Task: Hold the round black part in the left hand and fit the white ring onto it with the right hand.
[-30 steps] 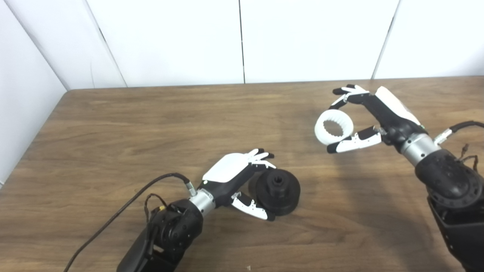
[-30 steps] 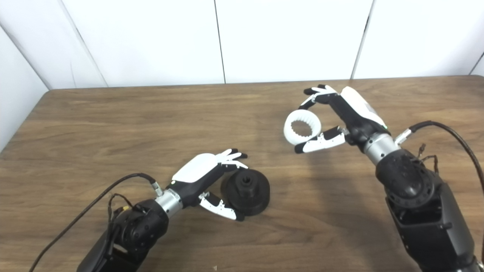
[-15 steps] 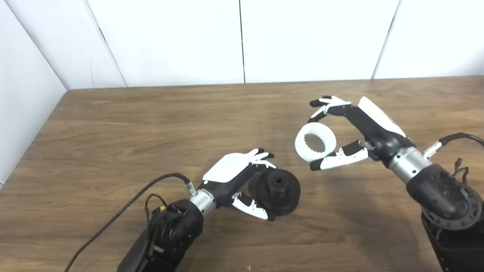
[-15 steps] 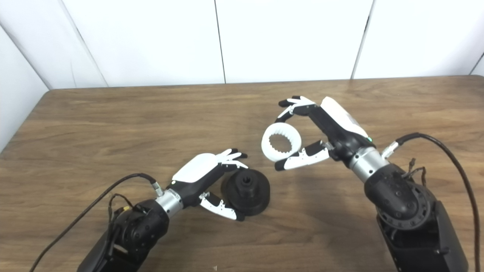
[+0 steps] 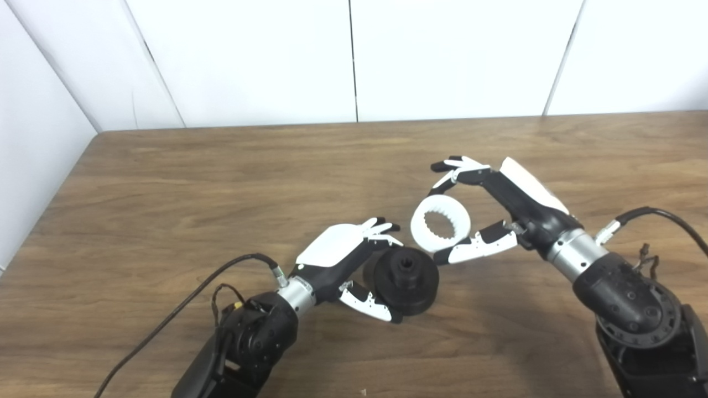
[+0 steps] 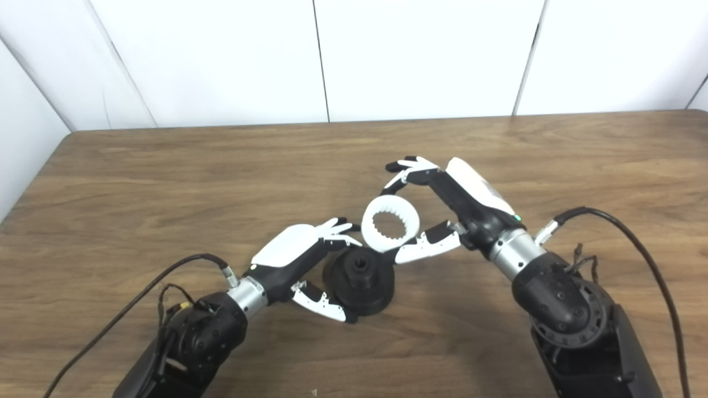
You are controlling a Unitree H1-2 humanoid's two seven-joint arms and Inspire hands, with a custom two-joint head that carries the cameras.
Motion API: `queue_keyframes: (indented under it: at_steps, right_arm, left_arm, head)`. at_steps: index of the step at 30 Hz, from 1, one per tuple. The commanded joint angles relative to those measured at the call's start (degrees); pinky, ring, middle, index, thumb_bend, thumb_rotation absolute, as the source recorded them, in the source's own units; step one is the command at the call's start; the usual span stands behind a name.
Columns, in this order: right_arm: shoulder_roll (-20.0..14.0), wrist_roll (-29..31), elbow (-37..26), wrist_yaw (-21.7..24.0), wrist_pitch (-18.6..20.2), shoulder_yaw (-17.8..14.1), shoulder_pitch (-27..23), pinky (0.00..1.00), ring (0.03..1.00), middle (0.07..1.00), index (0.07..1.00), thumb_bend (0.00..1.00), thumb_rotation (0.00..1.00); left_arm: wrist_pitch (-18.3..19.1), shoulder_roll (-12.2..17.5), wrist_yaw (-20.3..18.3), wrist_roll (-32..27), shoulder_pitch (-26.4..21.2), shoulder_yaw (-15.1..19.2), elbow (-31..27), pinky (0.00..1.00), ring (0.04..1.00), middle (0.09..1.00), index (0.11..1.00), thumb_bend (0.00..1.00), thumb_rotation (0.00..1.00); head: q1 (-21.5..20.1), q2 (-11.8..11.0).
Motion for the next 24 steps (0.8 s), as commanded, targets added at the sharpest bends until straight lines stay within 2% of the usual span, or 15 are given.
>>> queue_keyframes:
  at_steps: [1,18,24]
  right_arm:
    - [0.46,0.02,-0.56,-0.32,-1.88,0.29,-1.68,0.87,0.954,0.873,0.491,0.52,0.16]
    - [1.85,0.71,2.41,-0.17,-2.22,2.69,-1.78,0.88,0.974,0.880,0.492,0.52,0.16]
    - [1.38,0.51,3.35,0.10,-3.20,4.16,-1.50,0.88,0.977,0.876,0.491,0.52,0.16]
  left_arm:
    - [1.60,0.79,-1.99,0.68,0.76,-0.58,0.14,0.94,1.000,0.955,0.664,0.72,0.27]
    - [2.27,0.72,-2.10,1.21,0.55,-1.19,-0.41,0.95,1.000,0.952,0.666,0.72,0.27]
    - [2.82,0.72,-2.10,1.29,0.33,-1.34,-0.51,0.94,1.000,0.951,0.669,0.72,0.28]
  head:
    - [0.01,0.02]
    - [0.22,0.64]
    - [0.39,0.67]
